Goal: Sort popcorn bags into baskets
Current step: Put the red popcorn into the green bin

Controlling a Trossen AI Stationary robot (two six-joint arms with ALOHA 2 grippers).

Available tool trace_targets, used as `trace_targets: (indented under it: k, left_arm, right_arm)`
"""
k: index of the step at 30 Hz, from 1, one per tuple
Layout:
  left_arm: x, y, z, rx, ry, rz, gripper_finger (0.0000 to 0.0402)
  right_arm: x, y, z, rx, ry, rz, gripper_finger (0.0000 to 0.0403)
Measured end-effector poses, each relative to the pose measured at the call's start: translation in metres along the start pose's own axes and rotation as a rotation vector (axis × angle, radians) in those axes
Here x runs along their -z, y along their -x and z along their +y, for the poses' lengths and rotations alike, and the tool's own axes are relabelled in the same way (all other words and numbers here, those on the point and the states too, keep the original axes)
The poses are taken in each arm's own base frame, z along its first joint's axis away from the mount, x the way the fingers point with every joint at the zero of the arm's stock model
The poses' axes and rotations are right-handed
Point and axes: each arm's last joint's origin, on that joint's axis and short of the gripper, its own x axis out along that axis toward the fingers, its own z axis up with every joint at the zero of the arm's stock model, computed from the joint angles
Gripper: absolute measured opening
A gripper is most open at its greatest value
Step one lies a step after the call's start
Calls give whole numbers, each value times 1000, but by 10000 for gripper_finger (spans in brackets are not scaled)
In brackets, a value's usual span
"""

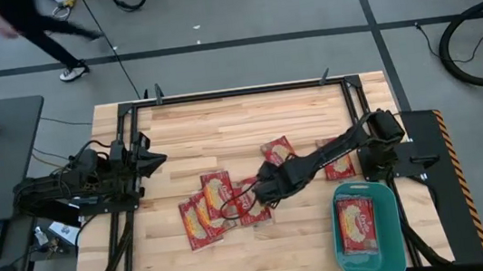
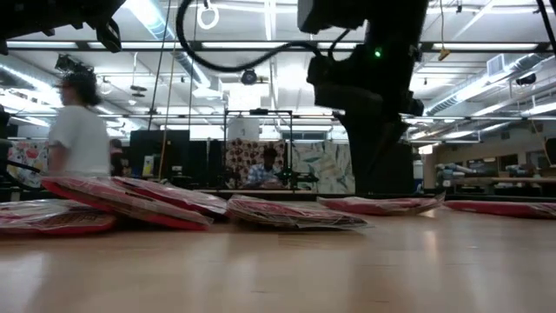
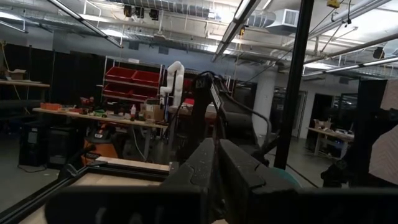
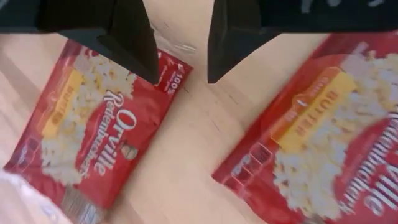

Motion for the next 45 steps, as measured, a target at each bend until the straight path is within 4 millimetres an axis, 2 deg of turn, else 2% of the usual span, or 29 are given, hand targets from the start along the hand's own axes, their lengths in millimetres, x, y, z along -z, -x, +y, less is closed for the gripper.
trace_targets:
  k: [9, 14, 26, 31, 39, 42, 45]
  left_arm:
    - [0, 0, 0, 0, 0, -1, 27]
    - [0, 0, 0, 0, 0, 0, 27]
    - [0, 0, 0, 0, 0, -1, 27]
    - [0, 0, 0, 0, 0, -1, 27]
    - [0, 0, 0, 0, 0, 0, 27]
    - [0, 0, 0, 0, 0, -1, 27]
    - [0, 0, 0, 0, 0, -1, 27]
  right_arm:
    - [16, -24, -6, 55, 48, -45, 199]
    - [21, -28, -8, 75, 122, -59, 198]
    - [31, -45, -10, 26, 141, -73, 187]
    - [34, -45, -11, 27, 181, -48, 140]
    - [34, -43, -10, -6, 186, 10, 14]
    - [29, -36, -7, -11, 192, 51, 10]
    - [14, -14, 0, -23, 185, 67, 9]
